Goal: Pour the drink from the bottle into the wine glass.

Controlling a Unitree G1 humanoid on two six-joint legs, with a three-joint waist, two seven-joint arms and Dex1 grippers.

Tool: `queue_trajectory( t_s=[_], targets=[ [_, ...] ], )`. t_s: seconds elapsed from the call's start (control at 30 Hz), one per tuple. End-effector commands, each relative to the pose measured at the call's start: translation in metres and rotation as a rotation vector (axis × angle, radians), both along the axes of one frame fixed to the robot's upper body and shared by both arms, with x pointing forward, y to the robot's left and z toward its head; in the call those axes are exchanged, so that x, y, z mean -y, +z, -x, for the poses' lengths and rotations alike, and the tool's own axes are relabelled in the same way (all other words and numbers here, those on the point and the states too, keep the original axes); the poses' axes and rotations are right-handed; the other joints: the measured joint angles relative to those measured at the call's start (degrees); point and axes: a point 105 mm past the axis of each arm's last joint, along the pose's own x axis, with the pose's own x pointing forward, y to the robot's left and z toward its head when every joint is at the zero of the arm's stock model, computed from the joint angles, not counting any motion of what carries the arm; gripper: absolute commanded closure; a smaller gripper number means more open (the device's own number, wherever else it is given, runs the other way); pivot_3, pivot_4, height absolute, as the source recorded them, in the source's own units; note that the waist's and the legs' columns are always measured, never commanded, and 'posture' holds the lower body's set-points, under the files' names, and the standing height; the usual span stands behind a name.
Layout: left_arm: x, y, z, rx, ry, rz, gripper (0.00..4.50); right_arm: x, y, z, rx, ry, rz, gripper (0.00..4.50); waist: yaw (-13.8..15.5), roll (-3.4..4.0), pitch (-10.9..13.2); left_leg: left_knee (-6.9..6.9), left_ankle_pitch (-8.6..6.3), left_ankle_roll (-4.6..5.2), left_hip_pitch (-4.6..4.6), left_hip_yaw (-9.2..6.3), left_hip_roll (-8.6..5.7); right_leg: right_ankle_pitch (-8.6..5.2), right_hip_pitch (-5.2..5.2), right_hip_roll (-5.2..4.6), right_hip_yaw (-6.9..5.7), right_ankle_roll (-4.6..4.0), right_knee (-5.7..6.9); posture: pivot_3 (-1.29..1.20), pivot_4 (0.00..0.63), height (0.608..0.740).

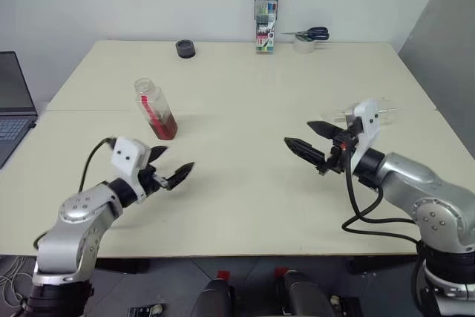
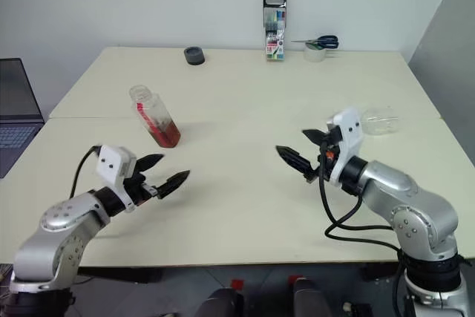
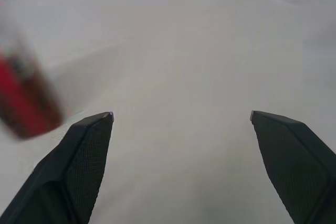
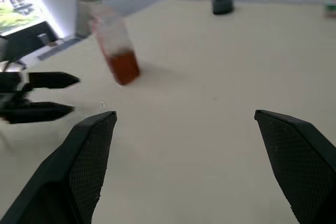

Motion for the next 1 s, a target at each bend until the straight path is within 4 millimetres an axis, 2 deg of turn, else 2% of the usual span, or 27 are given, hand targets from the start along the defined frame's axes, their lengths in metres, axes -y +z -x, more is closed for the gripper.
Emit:
queue_trajectory(
  t_s=[0.03,0.13,0.27,0.33,0.4,0.6,0.77,0.83,1.0],
  targets=[
    [0.033,0.033,0.007,0.058,-0.209,0.026,0.01,0.028,0.003,-0.021,-0.010,-0.214,-0.068,0.00,-0.4,0.01,0.0,-0.01,0.00,0.00,0.03,0.05,0.02,0.00,0.00,0.15,0.04,0.00,0.04,0.00,0.150,0.740],
    [0.057,0.056,0.007,0.097,-0.366,0.018,0.01,0.064,-0.011,-0.048,-0.100,-0.480,-0.182,0.00,-0.5,0.01,0.0,0.00,0.02,-0.03,0.04,0.21,0.08,0.01,0.00,0.26,0.02,-0.01,0.08,0.00,0.150,0.740],
    [0.067,0.061,0.007,0.094,-0.447,0.014,0.01,0.081,-0.018,-0.066,-0.183,-0.601,-0.377,0.00,-0.9,0.10,0.0,-0.11,0.13,-0.23,0.08,0.52,0.12,0.01,-0.08,0.28,0.18,-0.03,0.09,0.00,0.150,0.740],
    [0.070,0.060,0.003,0.100,-0.461,0.003,0.01,0.091,-0.024,-0.080,-0.260,-0.668,-0.572,0.00,-1.2,0.11,0.0,-0.15,0.13,-0.23,0.07,0.60,0.13,0.01,-0.11,0.29,0.23,-0.03,0.07,0.00,0.150,0.740],
    [0.071,0.059,0.000,0.105,-0.469,-0.012,0.01,0.093,-0.030,-0.091,-0.312,-0.688,-0.689,0.00,-1.2,0.13,0.0,-0.13,0.12,-0.22,0.06,0.60,0.12,0.02,-0.12,0.30,0.22,-0.03,0.08,0.00,0.150,0.740],
    [0.073,0.057,-0.003,0.115,-0.483,-0.028,0.01,0.090,-0.037,-0.117,-0.390,-0.692,-0.899,0.00,-1.3,0.16,0.0,-0.13,0.00,0.00,0.03,0.61,0.11,0.02,-0.11,0.28,0.22,-0.03,0.05,0.00,0.150,0.740],
    [0.074,0.054,-0.004,0.119,-0.478,-0.036,0.01,0.095,-0.049,-0.136,-0.429,-0.745,-0.929,0.00,-1.7,0.17,0.0,-0.13,0.00,0.02,0.04,0.66,0.11,0.02,-0.11,0.28,0.24,-0.03,0.07,0.00,0.150,0.740],
    [0.074,0.054,-0.003,0.118,-0.479,-0.036,0.01,0.097,-0.049,-0.143,-0.439,-0.760,-0.977,0.00,-1.7,0.17,0.0,-0.12,0.00,0.02,0.04,0.69,0.11,0.02,-0.10,0.28,0.27,-0.03,0.07,0.00,0.150,0.740],
    [0.073,0.053,-0.003,0.118,-0.467,-0.036,0.01,0.097,-0.051,-0.155,-0.449,-0.784,-0.966,0.00,-1.9,0.17,0.0,-0.12,-0.01,0.03,0.05,0.71,0.12,0.02,-0.10,0.28,0.28,-0.03,0.07,0.00,0.150,0.740]
  ],
)
